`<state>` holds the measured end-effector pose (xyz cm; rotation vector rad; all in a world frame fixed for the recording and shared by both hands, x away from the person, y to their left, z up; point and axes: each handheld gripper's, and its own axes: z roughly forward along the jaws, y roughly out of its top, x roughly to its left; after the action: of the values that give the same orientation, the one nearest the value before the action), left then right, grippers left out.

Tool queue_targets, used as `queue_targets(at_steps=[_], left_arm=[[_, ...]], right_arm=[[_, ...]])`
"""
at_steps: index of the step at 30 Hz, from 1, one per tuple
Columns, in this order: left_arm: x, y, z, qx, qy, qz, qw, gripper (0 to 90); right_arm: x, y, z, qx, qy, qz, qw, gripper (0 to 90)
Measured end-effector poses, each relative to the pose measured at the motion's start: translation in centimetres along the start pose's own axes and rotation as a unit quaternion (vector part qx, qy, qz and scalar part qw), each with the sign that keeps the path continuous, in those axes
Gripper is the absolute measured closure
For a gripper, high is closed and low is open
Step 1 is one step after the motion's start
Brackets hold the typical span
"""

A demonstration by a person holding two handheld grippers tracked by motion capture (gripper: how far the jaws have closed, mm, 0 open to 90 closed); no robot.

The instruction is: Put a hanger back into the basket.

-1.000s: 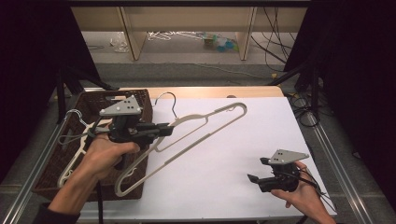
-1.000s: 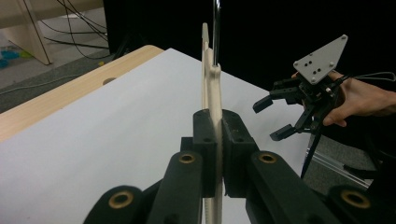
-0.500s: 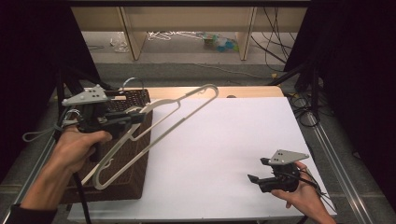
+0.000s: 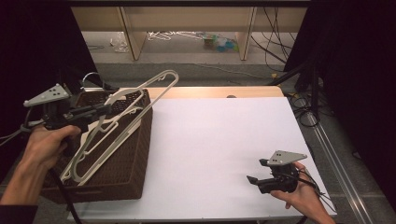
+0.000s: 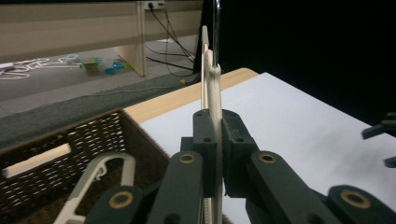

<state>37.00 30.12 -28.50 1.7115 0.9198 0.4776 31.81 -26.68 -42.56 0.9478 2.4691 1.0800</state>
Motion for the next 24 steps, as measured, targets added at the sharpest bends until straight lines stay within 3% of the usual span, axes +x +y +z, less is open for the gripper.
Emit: queue_targets(at_steps=[16, 24], left_arm=[[5.1, -3.7, -1.6, 0.0, 0.061, -0.011, 0.9981, 85.6], [6.2, -5.0, -2.2, 0.0, 0.066, -0.006, 0.9978, 85.6]], right_arm=[[0.0, 0.0, 0.1, 0.002, 0.002, -0.007, 1.0, 24.7], [0.1, 0.0, 0.2, 0.003, 0.003, -0.006, 1.0, 24.7]])
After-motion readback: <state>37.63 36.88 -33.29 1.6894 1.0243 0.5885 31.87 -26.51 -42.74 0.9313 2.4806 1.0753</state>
